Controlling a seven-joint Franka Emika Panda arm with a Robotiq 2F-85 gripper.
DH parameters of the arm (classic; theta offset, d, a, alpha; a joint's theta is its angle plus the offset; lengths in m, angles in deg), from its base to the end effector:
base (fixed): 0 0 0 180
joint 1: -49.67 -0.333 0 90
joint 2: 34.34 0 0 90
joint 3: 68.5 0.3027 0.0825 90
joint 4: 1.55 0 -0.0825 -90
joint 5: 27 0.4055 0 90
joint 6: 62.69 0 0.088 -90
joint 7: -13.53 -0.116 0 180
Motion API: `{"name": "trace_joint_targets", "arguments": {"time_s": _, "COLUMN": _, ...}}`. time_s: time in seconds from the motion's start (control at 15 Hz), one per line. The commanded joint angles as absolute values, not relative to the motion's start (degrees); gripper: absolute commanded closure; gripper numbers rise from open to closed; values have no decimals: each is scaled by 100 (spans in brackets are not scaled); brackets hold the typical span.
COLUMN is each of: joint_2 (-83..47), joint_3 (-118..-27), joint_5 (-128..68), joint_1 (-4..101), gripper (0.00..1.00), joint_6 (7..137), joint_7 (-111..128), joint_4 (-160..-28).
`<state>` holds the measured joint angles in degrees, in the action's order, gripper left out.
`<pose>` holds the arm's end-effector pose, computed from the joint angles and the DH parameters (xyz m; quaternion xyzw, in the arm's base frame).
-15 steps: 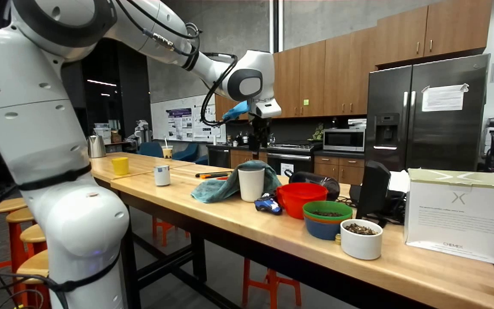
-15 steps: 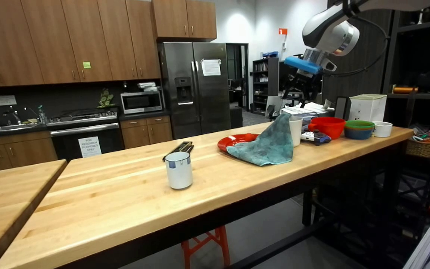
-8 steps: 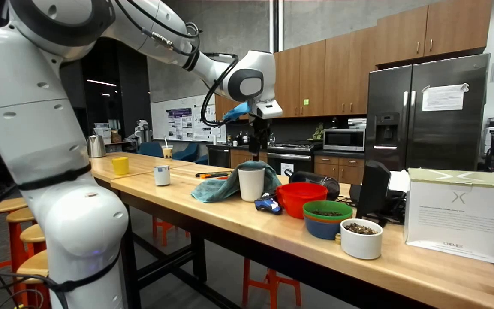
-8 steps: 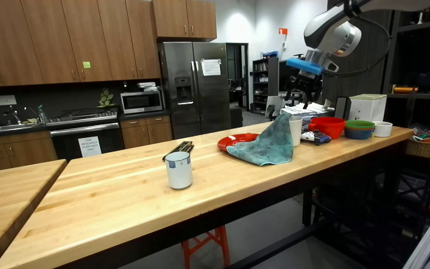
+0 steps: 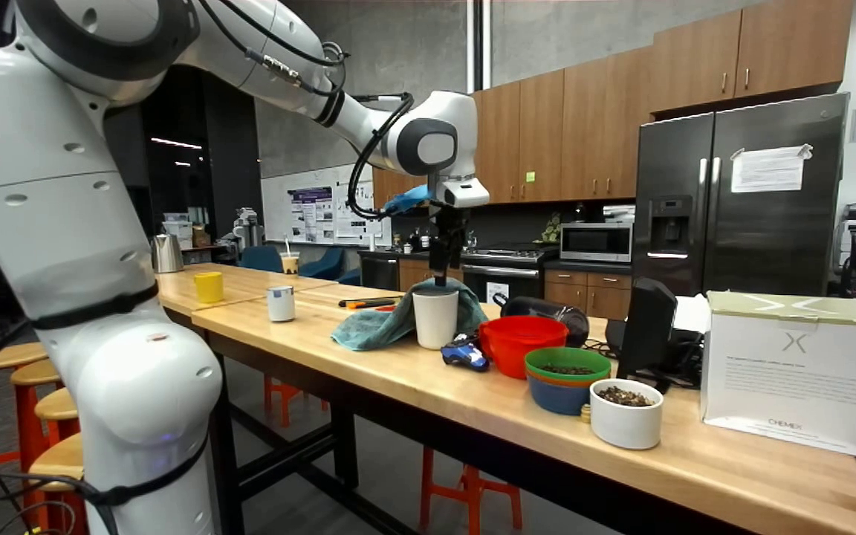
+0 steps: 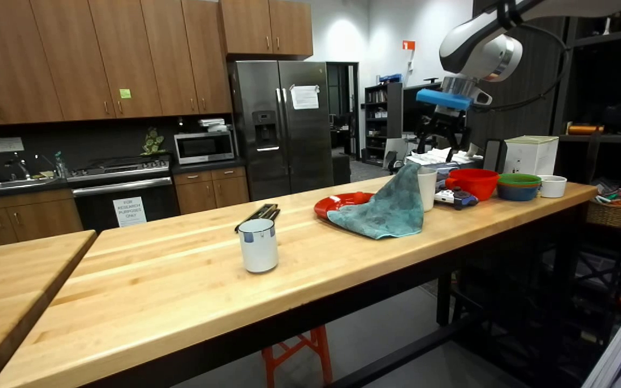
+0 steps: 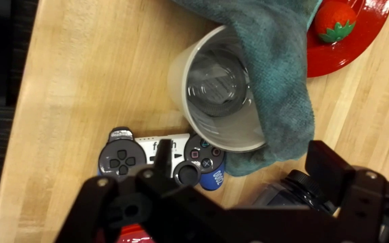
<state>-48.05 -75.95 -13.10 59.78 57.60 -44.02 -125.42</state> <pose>0.5041 -0.1484 0.4865 -0.7514 0.6423 -0.0378 0.1465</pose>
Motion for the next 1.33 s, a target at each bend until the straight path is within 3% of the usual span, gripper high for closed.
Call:
{"name": "trace_joint_targets", "arguments": {"time_s": 0.0, "joint_2": -4815, "joint_3": -7588, "joint_5": -1446, "joint_1": 6036, "gripper": 0, "joint_6": 5512, "joint_7": -4343, "joint_4": -12475}}
{"name": "trace_joint_targets", "arguments": {"time_s": 1.27, "joint_2": -4510, "joint_3": -7623, "joint_5": -1087, "joint_1": 5983, "gripper": 0, "joint_6": 4785, "joint_7": -3996, "joint_4": -12182}}
